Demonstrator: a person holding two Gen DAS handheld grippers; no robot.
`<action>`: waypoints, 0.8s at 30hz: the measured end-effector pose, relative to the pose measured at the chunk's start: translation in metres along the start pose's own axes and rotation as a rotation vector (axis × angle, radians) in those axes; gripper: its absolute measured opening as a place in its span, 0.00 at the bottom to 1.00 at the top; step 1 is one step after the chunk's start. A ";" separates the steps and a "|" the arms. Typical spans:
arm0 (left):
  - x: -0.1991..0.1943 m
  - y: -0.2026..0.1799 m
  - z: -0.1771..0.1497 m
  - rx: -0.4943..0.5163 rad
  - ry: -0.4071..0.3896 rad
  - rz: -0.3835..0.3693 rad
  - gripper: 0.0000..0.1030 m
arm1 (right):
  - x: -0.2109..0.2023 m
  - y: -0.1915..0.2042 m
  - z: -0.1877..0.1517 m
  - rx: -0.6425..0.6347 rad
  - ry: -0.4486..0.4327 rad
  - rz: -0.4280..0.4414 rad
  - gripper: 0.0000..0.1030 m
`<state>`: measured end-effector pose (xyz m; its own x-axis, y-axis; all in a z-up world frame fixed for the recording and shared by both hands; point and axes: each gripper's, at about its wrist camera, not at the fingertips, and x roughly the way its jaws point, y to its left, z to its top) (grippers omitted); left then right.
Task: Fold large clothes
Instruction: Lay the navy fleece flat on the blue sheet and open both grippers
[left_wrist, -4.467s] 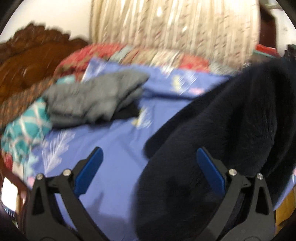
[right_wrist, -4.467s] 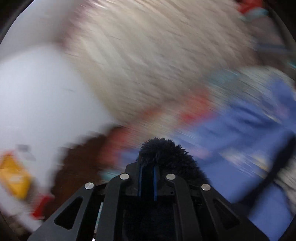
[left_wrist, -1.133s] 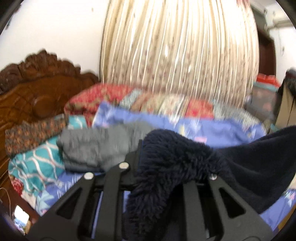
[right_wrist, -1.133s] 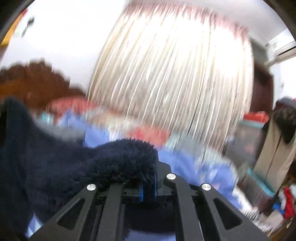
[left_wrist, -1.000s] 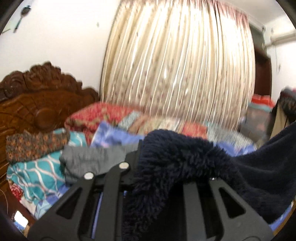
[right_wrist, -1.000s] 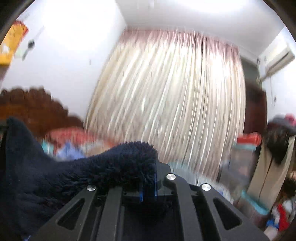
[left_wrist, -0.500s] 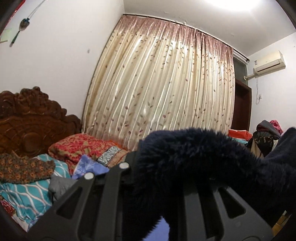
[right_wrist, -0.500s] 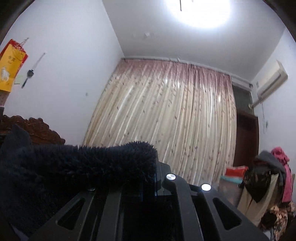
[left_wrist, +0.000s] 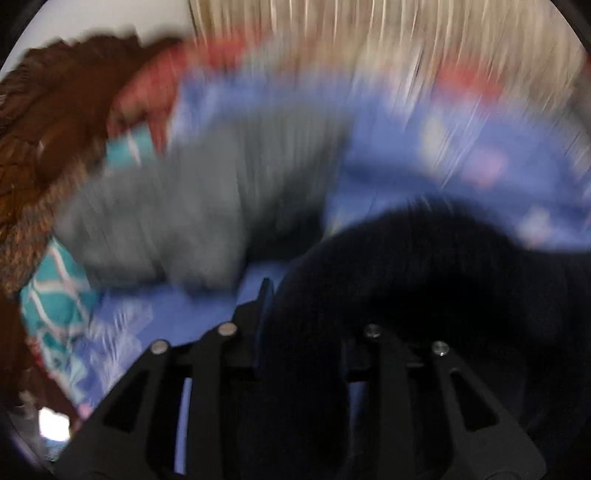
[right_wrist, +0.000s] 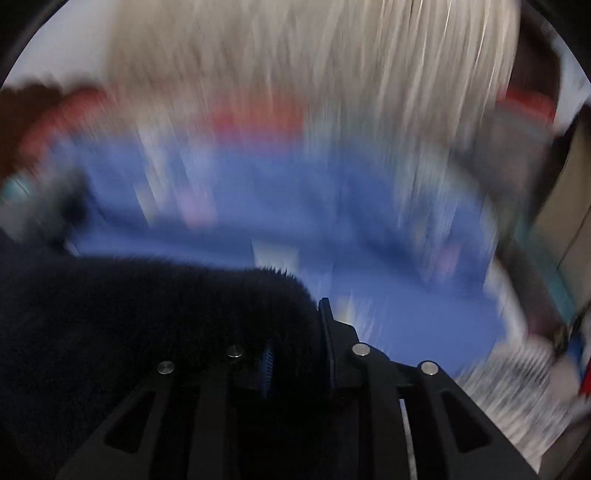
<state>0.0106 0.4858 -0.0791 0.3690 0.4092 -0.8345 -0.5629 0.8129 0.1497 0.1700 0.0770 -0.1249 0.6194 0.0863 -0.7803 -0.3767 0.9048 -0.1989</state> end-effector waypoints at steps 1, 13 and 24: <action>0.019 0.000 -0.013 -0.018 0.042 -0.021 0.27 | 0.012 0.001 -0.019 0.029 0.023 0.053 0.47; -0.039 -0.023 -0.106 0.181 -0.184 -0.218 0.48 | 0.000 0.075 -0.040 -0.021 0.109 0.614 0.47; -0.065 -0.016 -0.130 0.177 -0.159 -0.213 0.52 | 0.061 0.073 0.141 0.331 -0.072 0.544 0.50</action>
<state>-0.1011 0.3921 -0.0959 0.5832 0.2707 -0.7659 -0.3285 0.9409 0.0824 0.2778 0.2071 -0.1037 0.4482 0.5869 -0.6743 -0.4250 0.8035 0.4169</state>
